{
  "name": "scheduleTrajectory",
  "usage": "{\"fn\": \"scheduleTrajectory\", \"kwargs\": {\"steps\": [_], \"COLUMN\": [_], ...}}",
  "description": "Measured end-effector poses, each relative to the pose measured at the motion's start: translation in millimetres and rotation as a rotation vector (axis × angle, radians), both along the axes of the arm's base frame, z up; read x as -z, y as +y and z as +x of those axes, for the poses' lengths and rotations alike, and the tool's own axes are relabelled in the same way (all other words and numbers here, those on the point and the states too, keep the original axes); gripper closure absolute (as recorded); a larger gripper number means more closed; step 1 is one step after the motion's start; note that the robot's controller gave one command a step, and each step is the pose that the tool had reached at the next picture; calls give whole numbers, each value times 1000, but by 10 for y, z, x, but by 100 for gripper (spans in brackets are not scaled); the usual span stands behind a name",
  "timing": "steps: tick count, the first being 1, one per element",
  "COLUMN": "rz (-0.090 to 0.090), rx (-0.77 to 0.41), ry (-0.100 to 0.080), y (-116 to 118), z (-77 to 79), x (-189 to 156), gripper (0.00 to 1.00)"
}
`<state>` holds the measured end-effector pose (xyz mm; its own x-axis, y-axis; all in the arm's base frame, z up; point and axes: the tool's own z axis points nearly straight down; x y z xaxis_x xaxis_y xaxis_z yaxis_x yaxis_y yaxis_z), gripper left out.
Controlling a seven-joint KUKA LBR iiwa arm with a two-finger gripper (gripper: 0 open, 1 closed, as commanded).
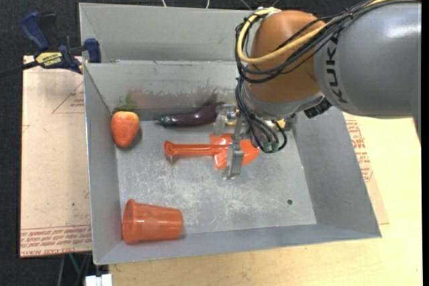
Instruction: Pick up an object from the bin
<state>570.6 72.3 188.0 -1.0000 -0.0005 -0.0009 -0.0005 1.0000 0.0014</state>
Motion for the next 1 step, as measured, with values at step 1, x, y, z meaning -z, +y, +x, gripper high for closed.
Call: {"fn": "scheduleTrajectory", "kwargs": {"steps": [1], "rz": [0], "rx": [-102], "ry": [3], "y": [-701], "z": [375], "x": [1213], "gripper": [0]}}
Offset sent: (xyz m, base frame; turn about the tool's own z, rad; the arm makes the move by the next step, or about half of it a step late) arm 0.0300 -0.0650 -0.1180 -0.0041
